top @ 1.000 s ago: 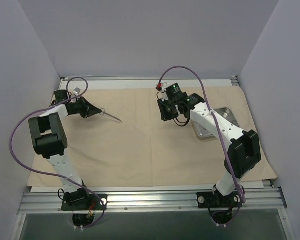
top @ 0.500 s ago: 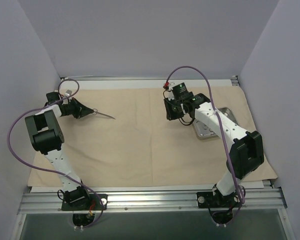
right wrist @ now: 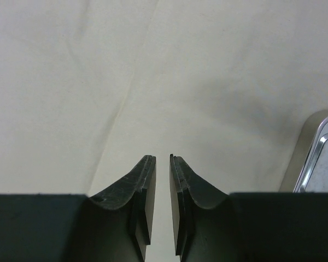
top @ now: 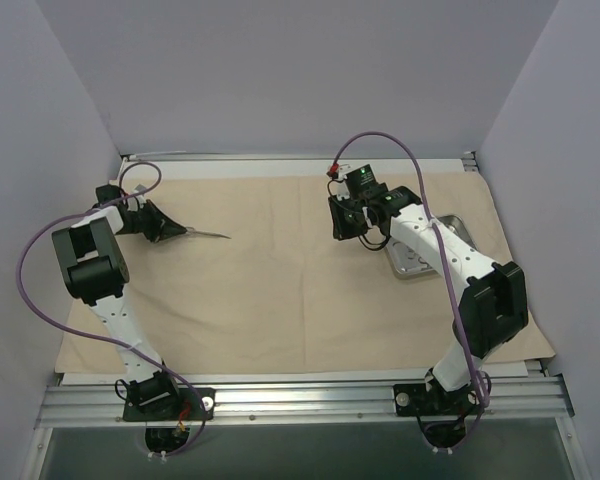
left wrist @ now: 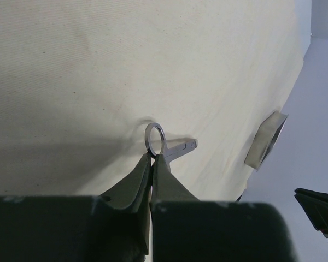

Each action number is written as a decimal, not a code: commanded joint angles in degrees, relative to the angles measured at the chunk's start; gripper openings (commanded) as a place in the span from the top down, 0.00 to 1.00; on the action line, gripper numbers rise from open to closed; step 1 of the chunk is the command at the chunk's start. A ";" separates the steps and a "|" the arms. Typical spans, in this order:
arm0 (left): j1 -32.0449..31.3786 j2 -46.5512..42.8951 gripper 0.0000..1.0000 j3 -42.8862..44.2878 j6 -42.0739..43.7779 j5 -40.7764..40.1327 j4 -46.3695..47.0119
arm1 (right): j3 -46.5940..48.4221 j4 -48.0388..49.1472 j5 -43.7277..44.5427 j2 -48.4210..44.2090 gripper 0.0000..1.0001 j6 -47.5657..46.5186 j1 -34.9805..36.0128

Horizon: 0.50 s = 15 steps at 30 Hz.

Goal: Open and lay out the surgical kit
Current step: Place the medical item in the surgical kit.

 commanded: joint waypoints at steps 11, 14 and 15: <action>0.46 1.71 0.66 3.01 4.23 -6.21 -5.72 | -0.09 0.95 -0.78 -0.50 0.83 1.26 -0.98; 0.99 1.01 0.62 3.62 4.32 -7.45 -6.77 | 0.43 1.22 -1.40 -0.24 0.83 1.70 -1.33; 1.17 1.00 0.60 3.89 4.14 -7.80 -8.08 | 0.61 1.13 -1.49 -0.15 0.83 1.87 -1.42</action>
